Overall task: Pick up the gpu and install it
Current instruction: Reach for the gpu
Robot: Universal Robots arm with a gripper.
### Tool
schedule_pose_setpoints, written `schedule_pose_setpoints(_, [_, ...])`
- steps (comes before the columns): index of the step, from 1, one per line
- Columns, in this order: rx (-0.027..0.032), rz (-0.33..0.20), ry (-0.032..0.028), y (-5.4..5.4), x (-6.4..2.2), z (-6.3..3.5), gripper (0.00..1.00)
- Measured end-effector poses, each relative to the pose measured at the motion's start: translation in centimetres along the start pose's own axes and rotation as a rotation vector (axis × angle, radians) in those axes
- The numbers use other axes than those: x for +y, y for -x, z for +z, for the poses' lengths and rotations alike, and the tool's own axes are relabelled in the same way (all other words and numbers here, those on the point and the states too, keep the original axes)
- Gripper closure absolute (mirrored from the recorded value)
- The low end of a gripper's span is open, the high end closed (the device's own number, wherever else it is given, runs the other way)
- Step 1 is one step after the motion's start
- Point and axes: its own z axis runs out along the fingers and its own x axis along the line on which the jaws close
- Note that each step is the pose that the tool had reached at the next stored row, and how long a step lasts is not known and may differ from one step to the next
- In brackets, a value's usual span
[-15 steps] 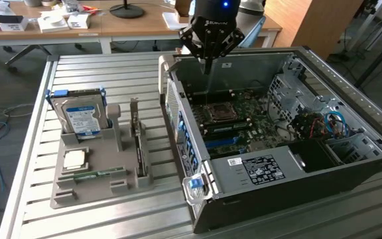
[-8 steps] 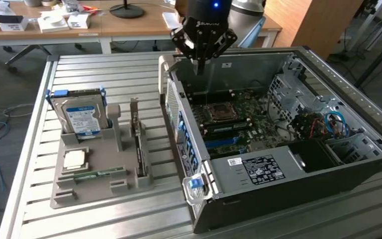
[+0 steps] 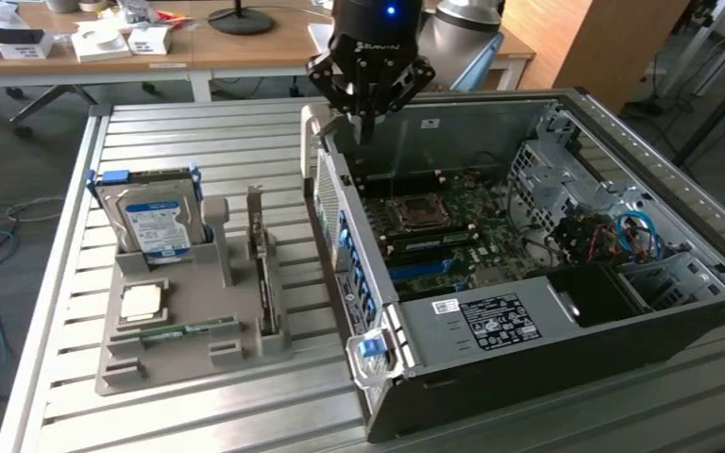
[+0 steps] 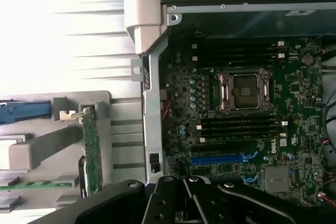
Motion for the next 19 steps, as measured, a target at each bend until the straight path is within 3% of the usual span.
schedule_pose_setpoints(19, [0.0,0.0,0.0,-3.2,-0.25,0.06,0.89])
